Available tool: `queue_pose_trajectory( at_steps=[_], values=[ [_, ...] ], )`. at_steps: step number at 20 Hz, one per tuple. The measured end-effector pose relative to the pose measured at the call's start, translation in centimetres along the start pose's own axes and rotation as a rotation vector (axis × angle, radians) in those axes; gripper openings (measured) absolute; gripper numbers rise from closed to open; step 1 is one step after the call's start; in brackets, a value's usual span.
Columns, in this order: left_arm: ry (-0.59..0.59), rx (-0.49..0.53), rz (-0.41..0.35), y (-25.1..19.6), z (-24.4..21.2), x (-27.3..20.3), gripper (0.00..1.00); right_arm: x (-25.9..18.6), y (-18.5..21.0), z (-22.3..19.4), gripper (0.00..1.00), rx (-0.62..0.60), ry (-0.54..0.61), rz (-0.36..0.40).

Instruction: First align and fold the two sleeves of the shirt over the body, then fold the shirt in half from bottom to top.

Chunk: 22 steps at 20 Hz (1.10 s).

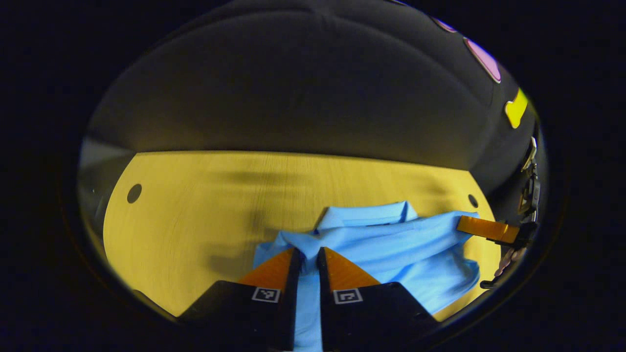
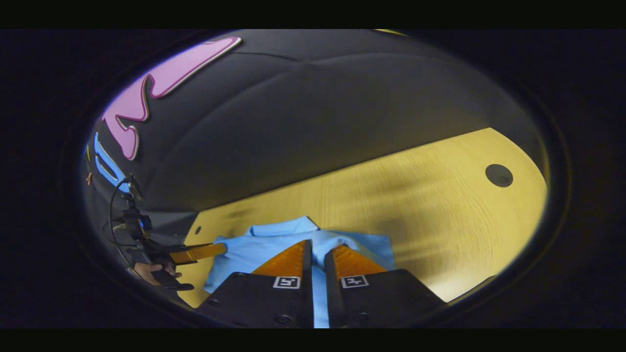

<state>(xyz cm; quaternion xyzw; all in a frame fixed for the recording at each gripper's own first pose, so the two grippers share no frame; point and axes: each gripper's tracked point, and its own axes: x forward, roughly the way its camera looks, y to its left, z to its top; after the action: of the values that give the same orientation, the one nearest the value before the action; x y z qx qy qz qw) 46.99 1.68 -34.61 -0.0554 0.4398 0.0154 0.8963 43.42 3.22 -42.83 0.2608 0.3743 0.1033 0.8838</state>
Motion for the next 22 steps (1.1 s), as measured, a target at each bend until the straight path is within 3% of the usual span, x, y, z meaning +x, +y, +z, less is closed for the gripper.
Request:
queue_pose_trajectory(
  at_steps=[1,4,5,6,7,8,9,10,11,12,15,22],
  values=[
    [0.0,0.003,0.008,0.2,0.6,-0.6,0.4,0.0,-0.4,-0.2,0.2,-0.005,0.009,-0.003],
    [-0.052,0.044,0.027,0.7,1.5,-1.6,0.71,-0.5,-1.1,0.1,0.85,-0.024,0.004,-0.023],
    [-0.077,0.055,0.032,0.6,2.0,-2.2,0.81,-1.0,-1.2,0.3,0.89,-0.044,-0.005,-0.027],
    [-0.102,0.061,0.026,0.2,2.3,-2.9,0.87,-1.5,-1.1,0.6,0.91,-0.076,-0.013,-0.026],
    [-0.141,0.058,0.01,-0.4,3.0,-4.1,0.88,-2.7,-0.8,0.9,0.85,-0.12,-0.027,-0.028],
    [-0.178,0.054,-0.006,-1.0,3.8,-5.7,0.88,-3.6,-0.7,1.3,0.87,-0.171,-0.041,-0.037],
    [-0.217,0.057,-0.013,-1.3,4.4,-7.4,0.89,-4.8,-0.3,2.0,0.97,-0.219,-0.067,-0.038],
    [-0.257,0.064,-0.013,-1.4,5.0,-9.1,0.89,-6.1,0.2,2.8,0.89,-0.262,-0.097,-0.038],
    [-0.292,0.069,-0.017,-1.8,5.6,-10.8,0.89,-7.5,0.8,3.5,0.9,-0.298,-0.128,-0.044],
    [-0.322,0.077,-0.019,-2.3,5.9,-12.8,0.89,-8.9,1.3,4.3,0.98,-0.328,-0.159,-0.048],
    [-0.423,0.116,-0.024,-3.5,6.5,-19.1,0.89,-13.3,3.9,6.7,0.98,-0.411,-0.262,-0.056],
    [-0.663,0.149,-0.06,-6.1,5.8,-35.5,0.89,-27.9,11.1,9.0,0.98,-0.537,-0.538,-0.112]
  ],
)
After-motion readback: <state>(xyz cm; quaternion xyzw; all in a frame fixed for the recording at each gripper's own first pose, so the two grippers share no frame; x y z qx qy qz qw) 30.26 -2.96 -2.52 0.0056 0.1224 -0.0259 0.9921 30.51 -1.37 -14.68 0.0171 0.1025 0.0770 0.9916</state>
